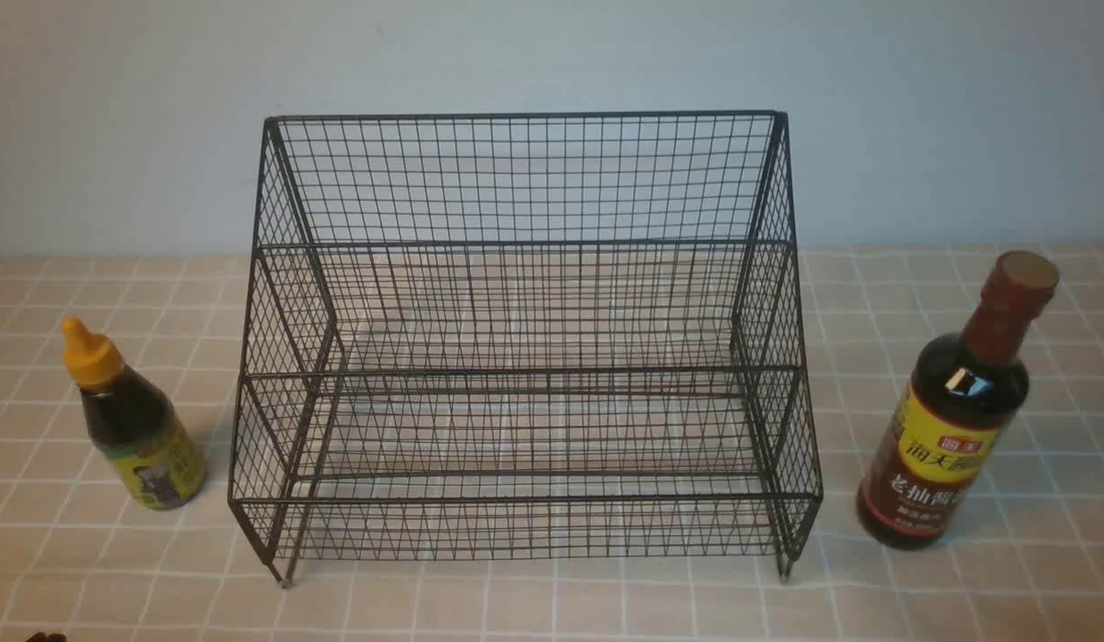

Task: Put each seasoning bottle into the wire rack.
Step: Use the right arm to grab the condiment bottle closest to it

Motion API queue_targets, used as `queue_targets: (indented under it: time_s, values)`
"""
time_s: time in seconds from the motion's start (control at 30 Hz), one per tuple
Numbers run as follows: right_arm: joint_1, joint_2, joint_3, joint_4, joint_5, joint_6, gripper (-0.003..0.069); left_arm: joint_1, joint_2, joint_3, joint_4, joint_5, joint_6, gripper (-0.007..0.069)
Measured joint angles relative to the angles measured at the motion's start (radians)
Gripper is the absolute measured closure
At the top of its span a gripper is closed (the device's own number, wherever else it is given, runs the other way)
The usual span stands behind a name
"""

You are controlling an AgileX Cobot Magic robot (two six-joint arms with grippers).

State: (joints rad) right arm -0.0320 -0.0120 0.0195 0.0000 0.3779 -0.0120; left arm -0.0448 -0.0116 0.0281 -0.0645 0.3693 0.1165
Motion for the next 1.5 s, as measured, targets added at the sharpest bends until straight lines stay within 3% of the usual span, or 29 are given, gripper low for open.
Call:
queue_targets:
  time_s: [0.83, 1.0, 1.23, 1.5]
  values:
    - [0.000, 0.000, 0.003, 0.014, -0.019, 0.004, 0.0673, 0.000, 0.000, 0.000, 0.000, 0.000, 0.000, 0.0631]
    - [0.000, 0.000, 0.007, 0.211, -0.223, 0.044, 0.0673, 0.000, 0.000, 0.000, 0.000, 0.000, 0.000, 0.0631]
    - [0.000, 0.000, 0.007, 0.451, -0.313, 0.054, 0.0673, 0.000, 0.000, 0.000, 0.000, 0.000, 0.000, 0.0631]
    - [0.000, 0.000, 0.007, 0.513, -0.433, 0.053, 0.0673, 0.000, 0.000, 0.000, 0.000, 0.000, 0.000, 0.0631]
